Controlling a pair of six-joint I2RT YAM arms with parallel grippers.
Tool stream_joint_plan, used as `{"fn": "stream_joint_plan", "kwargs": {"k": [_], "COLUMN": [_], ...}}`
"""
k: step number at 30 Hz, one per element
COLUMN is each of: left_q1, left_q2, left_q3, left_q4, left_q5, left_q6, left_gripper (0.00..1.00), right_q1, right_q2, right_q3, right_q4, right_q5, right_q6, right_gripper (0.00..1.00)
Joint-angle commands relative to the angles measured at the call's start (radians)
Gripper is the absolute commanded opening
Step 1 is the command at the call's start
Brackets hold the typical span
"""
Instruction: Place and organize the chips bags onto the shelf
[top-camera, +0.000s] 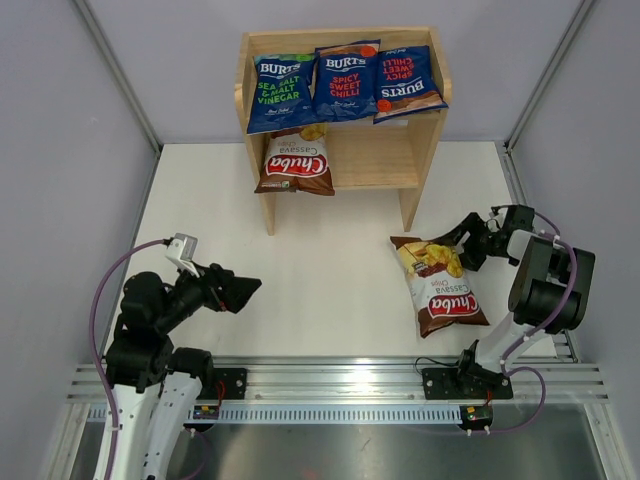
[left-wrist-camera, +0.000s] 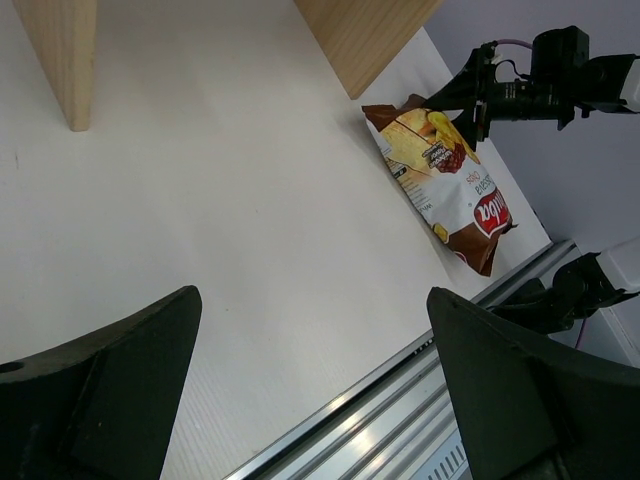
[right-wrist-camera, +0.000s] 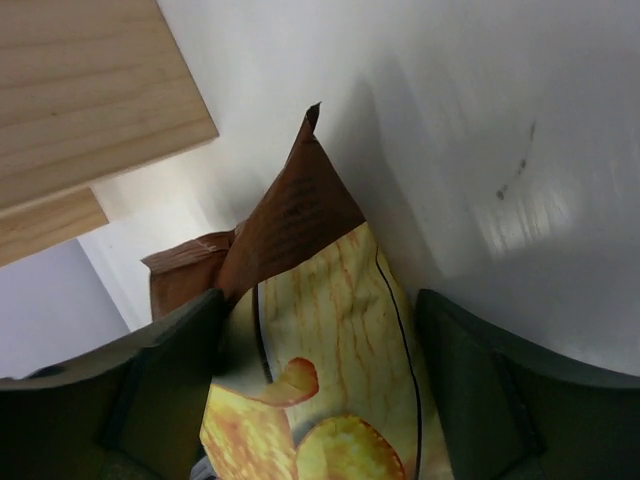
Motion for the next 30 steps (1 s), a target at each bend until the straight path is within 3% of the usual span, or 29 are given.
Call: {"fn": "stream_joint_plan", "kwargs": {"k": [1,9,13,18,26,29,30], "left_q1": [-0.005,-0.005,-0.005,-0.005,-0.011,-0.101,-0.208], "left_q2": [-0.007,0.0,0.003,0.026,0.117,0.207,0.232], "left_q3": [0.016,0.02,0.026,0.026,-0.024,-0.05,-0.056], "left_q4": [0.048,0.036,0.029,0.029,0.173,0.278,0.31], "left_q5": [0.03,0.015,0.004,0.024,0.188,0.137,0.095], "left_q6": [0.016,0.018,0.018,0.024,-0.024,-0.08,-0.096], "left_gripper": [0.99,0.99,0.99,0.99,0.99,0.99,0.99], "right_q1": [0.001,0.001,0.001,0.001,0.001,0.001,0.001], "right_q2": [-0.116,-0.33,-0.456,-0.615,-0.989,-1.121,-1.172], "right_q3": [-0.067,-0.257,-0.381,-0.412,-0.366,-0.338,-0.319], "right_q4": [0.021,0.241,0.344,0.294,0.03,-0.028,-0.041], "right_q5": [0.06,0.062,0.114,0.181,0.374,0.416,0.422], "right_q6": [0.04,0.283,0.4,0.456,0.597,0.737,0.765], "right_gripper": [0.74,0.38,0.14,0.09,0.0,0.0,0.0]}}
